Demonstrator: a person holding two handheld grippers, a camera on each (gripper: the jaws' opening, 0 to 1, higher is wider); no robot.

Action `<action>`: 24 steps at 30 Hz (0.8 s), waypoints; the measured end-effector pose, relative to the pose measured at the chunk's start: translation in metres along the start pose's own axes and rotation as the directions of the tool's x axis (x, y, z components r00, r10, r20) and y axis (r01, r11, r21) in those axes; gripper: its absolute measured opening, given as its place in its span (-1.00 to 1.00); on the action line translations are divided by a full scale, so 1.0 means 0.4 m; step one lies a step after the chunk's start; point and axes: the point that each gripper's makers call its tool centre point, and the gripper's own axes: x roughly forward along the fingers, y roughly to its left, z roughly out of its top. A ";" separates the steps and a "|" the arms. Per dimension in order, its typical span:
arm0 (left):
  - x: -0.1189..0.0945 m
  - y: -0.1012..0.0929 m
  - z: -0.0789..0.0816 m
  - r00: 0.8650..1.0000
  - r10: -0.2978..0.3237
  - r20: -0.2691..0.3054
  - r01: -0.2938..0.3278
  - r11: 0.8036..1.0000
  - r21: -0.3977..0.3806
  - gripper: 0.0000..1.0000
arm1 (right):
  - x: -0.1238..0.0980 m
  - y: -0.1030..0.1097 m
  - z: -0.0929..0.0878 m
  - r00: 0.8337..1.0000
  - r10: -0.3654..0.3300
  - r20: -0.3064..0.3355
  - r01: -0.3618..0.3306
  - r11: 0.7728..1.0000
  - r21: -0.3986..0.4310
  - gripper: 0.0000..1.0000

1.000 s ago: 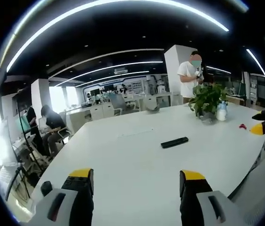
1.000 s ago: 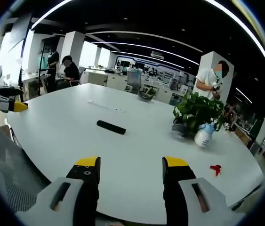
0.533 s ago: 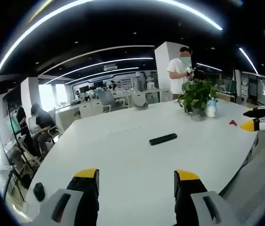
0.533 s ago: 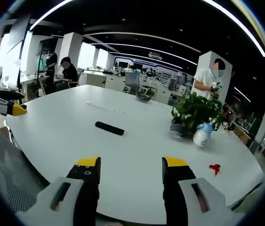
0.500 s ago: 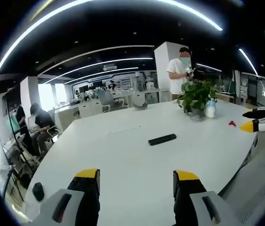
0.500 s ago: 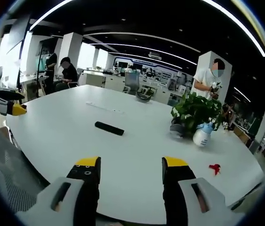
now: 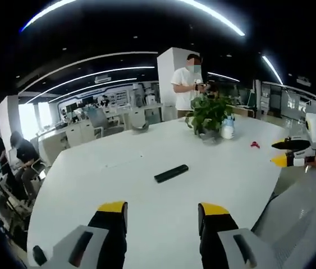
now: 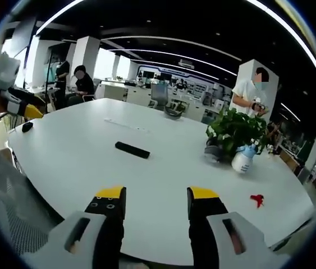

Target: Press the specified remote control buttons in sequence, fully releasing each button before pressing the next.

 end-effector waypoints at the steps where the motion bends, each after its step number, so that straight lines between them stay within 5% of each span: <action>1: 0.007 0.003 -0.006 0.999 -0.005 -0.033 0.006 1.000 0.016 -0.02 | 0.000 0.000 -0.001 1.000 0.000 -0.002 0.000 1.000 -0.002 -0.10; 5: 0.038 0.000 0.017 0.997 -0.059 -0.049 0.060 0.998 0.016 -0.25 | -0.001 -0.002 0.000 1.000 -0.002 -0.002 0.002 1.000 0.008 -0.18; 24: 0.187 -0.014 0.093 0.977 -0.180 -0.111 0.197 0.966 0.170 -0.44 | -0.007 -0.013 -0.011 1.000 -0.007 -0.028 0.009 0.997 0.078 -0.81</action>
